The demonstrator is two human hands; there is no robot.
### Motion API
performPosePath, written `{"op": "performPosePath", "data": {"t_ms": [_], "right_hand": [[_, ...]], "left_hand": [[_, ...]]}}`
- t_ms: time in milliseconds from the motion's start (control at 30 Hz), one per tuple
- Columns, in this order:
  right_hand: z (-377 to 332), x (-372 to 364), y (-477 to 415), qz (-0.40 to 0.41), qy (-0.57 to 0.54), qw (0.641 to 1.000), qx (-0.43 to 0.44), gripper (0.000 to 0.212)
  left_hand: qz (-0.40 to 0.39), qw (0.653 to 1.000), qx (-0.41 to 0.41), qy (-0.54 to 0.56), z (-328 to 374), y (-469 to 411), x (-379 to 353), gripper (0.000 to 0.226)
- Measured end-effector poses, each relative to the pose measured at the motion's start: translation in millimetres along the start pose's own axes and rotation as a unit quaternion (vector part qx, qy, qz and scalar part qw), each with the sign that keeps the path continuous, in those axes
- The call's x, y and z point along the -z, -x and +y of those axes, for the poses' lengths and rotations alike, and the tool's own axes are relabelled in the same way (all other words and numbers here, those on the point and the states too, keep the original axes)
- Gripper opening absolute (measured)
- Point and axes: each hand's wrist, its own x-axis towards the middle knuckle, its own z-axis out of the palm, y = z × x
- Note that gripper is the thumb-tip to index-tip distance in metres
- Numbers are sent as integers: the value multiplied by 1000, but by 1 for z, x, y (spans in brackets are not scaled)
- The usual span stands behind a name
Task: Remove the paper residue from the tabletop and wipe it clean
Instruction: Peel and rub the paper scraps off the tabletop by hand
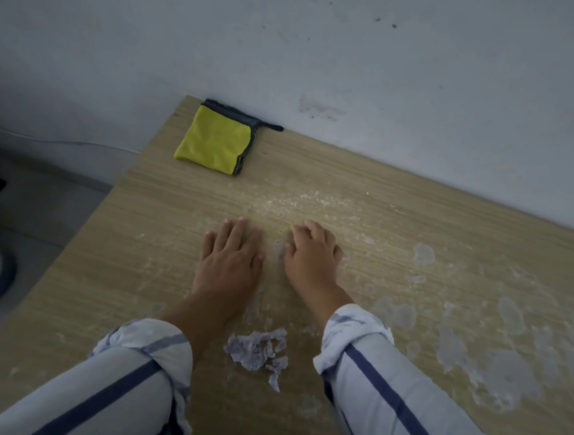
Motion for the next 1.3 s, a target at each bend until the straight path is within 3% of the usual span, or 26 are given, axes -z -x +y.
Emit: {"op": "performPosePath", "data": {"t_ms": [167,333,467,667,867,1133,1300], "right_hand": [[6,-4,-2,21,-20,999,-13,46],[6,-8,1,38,-37,999,0,36],[6,-7,-2,24,-28,999,-25,47],[1,-5,2,33,-44,998,-3,36],[-9,-10,-11,35,-10,999,41,42],[-14,-9,-19,80,40,995,45,30],[-13,-11,-14,57,60,995,60,41]], "left_hand": [[-11,1000,-1,-4,0,-1,3,50],[-19,1000,-6,-9,3,1,7,48],[-22,1000,-5,-7,4,0,7,49],[-1,999,8,33,4,1,7,49],[-1,999,21,34,4,0,3,57],[-12,1000,24,13,4,-1,2,58],[-11,999,26,22,5,-2,2,56]]}}
